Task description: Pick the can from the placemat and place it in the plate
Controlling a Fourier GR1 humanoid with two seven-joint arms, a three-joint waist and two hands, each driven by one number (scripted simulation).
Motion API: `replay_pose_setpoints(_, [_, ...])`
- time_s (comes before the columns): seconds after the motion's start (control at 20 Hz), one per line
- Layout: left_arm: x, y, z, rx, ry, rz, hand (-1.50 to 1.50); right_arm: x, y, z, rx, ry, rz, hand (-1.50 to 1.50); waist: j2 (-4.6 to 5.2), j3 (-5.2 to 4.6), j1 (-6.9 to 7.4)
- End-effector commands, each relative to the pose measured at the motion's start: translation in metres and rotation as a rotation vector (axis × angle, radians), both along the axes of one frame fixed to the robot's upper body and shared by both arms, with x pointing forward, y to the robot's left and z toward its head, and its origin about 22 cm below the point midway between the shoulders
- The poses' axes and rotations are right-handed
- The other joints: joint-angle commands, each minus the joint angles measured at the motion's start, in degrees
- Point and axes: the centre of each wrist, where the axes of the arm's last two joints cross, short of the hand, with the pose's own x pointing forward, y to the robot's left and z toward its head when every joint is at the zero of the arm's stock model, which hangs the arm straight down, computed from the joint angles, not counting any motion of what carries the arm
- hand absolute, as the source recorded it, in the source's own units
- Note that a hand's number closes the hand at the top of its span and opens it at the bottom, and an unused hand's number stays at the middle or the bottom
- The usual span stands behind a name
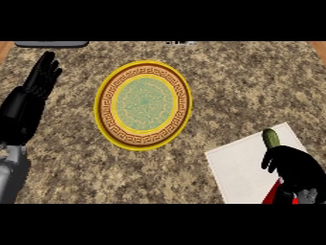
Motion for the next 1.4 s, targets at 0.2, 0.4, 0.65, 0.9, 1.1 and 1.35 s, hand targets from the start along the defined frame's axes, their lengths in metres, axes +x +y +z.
replay_pose_setpoints(0.2, [0.007, 0.004, 0.007, -0.011, -0.022, -0.006, 0.0, 0.023, -0.083, -0.035, -0.086, -0.254, -0.048, 1.5, 0.67, 0.58, 0.41])
replay_pose_setpoints(0.4, [0.001, 0.01, 0.004, 0.014, 0.011, -0.011, 0.0, 0.021, -0.091, -0.02, -0.134, -0.416, 0.001, 1.5, 0.31, 0.44, -0.06])
replay_pose_setpoints(0.65, [0.005, 0.009, 0.0, 0.002, 0.002, 0.01, 0.0, 0.013, -0.077, 0.018, -0.056, -0.555, 0.09, 1.5, 0.19, 0.38, -0.67])
replay_pose_setpoints(0.9, [-0.005, 0.023, -0.004, 0.008, -0.003, 0.022, 0.0, 0.01, -0.023, 0.06, 0.151, -0.733, 0.189, 1.5, 0.04, 0.33, -0.3])
replay_pose_setpoints(1.1, [0.0, 0.022, 0.001, 0.007, 0.004, 0.004, 0.0, -0.002, 0.006, 0.083, 0.362, -0.841, 0.279, 1.5, 0.09, 0.34, -0.31])
replay_pose_setpoints(1.35, [-0.006, 0.008, 0.005, 0.002, -0.002, 0.01, 0.0, 0.002, 0.036, 0.09, 0.492, -0.869, 0.321, 1.5, 0.21, 0.4, 0.36])
